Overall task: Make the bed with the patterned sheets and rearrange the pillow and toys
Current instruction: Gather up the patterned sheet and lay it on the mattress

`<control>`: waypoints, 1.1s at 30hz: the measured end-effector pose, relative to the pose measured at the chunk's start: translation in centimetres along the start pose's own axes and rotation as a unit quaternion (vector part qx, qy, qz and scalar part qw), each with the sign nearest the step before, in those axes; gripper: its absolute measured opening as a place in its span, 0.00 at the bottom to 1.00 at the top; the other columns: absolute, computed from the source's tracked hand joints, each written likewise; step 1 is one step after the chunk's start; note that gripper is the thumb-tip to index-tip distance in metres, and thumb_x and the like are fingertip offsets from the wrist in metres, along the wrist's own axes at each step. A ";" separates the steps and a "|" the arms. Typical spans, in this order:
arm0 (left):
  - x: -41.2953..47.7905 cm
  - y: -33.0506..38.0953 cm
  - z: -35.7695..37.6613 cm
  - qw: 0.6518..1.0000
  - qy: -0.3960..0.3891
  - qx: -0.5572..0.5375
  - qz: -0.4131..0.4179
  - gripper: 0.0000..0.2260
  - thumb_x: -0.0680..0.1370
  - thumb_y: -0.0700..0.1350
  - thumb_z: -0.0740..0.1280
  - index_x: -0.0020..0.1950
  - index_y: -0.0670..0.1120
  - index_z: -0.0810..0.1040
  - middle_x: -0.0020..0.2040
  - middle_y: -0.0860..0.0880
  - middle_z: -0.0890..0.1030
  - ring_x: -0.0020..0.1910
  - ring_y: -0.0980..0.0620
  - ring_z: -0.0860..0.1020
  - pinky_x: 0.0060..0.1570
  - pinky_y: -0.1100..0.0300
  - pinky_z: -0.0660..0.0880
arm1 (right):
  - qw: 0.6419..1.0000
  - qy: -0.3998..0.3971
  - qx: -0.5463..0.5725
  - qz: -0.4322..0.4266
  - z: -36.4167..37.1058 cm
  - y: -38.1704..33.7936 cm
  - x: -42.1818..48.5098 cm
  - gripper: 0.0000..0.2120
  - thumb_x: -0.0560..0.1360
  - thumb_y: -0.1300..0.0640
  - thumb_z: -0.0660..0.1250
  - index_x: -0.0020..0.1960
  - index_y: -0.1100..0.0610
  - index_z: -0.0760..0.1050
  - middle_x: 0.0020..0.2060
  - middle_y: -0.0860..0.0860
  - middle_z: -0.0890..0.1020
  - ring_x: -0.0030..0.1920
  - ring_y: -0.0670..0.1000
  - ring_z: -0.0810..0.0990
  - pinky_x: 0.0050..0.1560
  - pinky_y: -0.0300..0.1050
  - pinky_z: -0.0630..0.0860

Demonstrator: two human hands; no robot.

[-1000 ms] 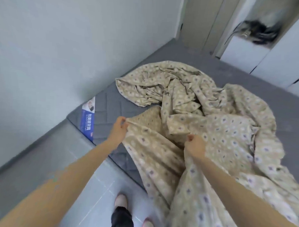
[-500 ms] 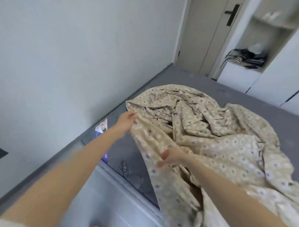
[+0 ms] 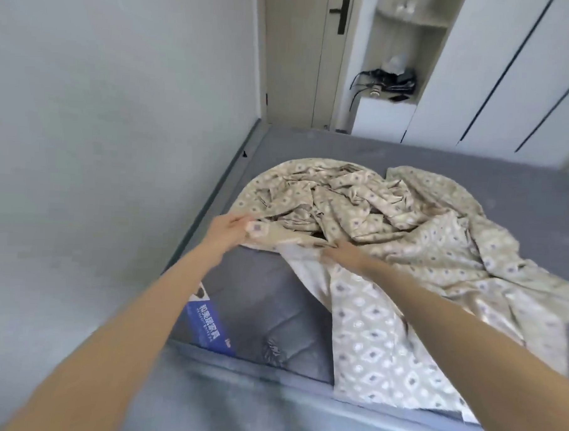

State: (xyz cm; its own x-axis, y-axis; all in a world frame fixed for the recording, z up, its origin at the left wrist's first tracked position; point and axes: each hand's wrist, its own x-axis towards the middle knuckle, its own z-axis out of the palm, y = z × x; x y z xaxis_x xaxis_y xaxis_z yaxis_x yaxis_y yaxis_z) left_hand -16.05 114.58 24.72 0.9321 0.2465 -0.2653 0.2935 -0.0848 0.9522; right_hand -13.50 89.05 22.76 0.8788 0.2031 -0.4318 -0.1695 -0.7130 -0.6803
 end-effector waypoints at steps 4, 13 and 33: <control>3.5 1.5 -0.4 0.991 -0.085 0.095 0.042 0.12 0.78 0.42 0.65 0.61 0.48 0.78 0.54 0.48 0.79 0.55 0.53 0.77 0.48 0.66 0.76 | 0.989 0.029 -0.143 0.006 0.0 -0.9 2.0 0.57 0.63 0.46 0.78 0.76 0.60 0.44 0.65 0.55 0.72 0.65 0.59 0.72 0.60 0.49 0.72; 13.9 4.4 0.4 0.931 -0.071 0.283 0.222 0.11 0.68 0.37 0.76 0.49 0.39 0.83 0.42 0.46 0.84 0.42 0.50 0.81 0.32 0.71 0.69 | 0.971 0.166 -0.151 0.084 -2.2 -2.5 10.9 0.18 0.73 0.67 0.57 0.61 0.66 0.58 0.56 0.63 0.73 0.57 0.64 0.74 0.52 0.55 0.71; 24.4 6.6 10.3 0.868 -0.342 0.292 0.212 0.09 0.83 0.49 0.54 0.49 0.46 0.68 0.46 0.49 0.74 0.44 0.54 0.70 0.35 0.63 0.61 | 0.877 0.316 0.003 0.363 -3.7 -1.4 7.4 0.13 0.79 0.63 0.53 0.60 0.64 0.70 0.47 0.58 0.77 0.43 0.57 0.76 0.36 0.46 0.71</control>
State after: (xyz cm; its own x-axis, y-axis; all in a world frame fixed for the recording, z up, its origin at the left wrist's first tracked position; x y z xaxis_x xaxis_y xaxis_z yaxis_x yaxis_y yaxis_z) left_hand 10.76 110.10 22.97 0.8320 -0.5396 -0.1287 -0.2347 -0.5527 0.7997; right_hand -5.09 89.02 22.72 0.6092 -0.7166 -0.3396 -0.7875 -0.4962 -0.3656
